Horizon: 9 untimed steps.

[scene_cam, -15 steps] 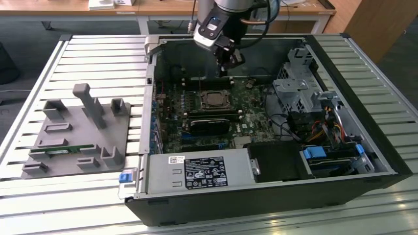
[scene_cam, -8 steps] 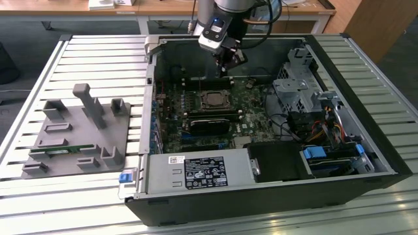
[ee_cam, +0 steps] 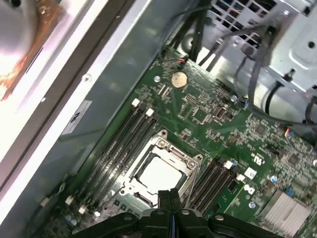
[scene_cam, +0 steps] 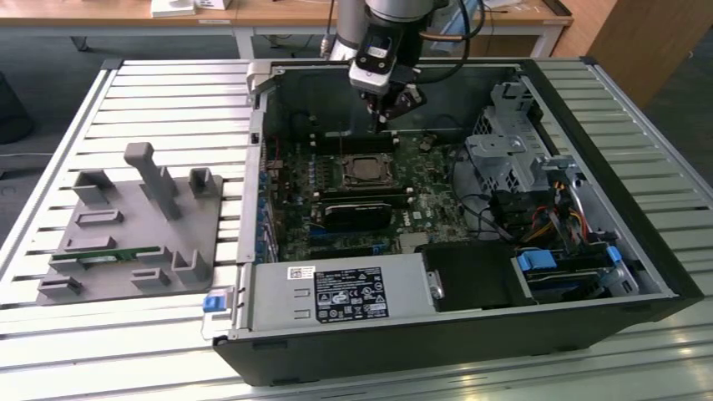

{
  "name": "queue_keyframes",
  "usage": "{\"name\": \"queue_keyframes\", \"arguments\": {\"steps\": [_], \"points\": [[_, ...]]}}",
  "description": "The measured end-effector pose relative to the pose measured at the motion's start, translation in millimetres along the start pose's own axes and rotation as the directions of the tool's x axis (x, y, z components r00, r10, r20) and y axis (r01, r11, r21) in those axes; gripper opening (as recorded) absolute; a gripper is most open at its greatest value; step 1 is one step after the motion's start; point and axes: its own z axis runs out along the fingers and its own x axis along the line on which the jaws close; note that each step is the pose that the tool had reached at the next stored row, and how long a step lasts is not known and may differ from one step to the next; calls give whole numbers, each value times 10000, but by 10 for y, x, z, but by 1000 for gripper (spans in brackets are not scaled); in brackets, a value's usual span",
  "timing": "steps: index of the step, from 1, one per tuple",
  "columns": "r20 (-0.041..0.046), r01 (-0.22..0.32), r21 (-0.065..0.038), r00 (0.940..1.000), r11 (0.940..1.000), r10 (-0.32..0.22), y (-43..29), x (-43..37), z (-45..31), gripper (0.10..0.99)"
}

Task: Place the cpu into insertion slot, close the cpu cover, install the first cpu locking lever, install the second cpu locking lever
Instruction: 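Install the first cpu locking lever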

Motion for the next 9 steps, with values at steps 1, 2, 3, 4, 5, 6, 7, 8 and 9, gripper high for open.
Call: {"name": "queue_keyframes", "arguments": {"steps": [1,2,3,4,5,6,7,8,9], "points": [[3,185,3,9998,9998,-185,0,0,1,106],[6,375,7,9993,9993,-375,0,0,2,106],[8,555,12,9985,9985,-555,0,0,3,106],[11,734,15,9973,9973,-734,0,0,4,106],[14,914,20,9958,9958,-914,0,0,5,106],[17,1092,23,9940,9940,-1092,0,0,6,106],[19,1271,27,9919,9919,-1271,0,0,7,106],[21,1449,30,9894,9894,-1449,0,0,8,106],[23,1642,36,9864,9864,-1642,0,0,9,106]]}}
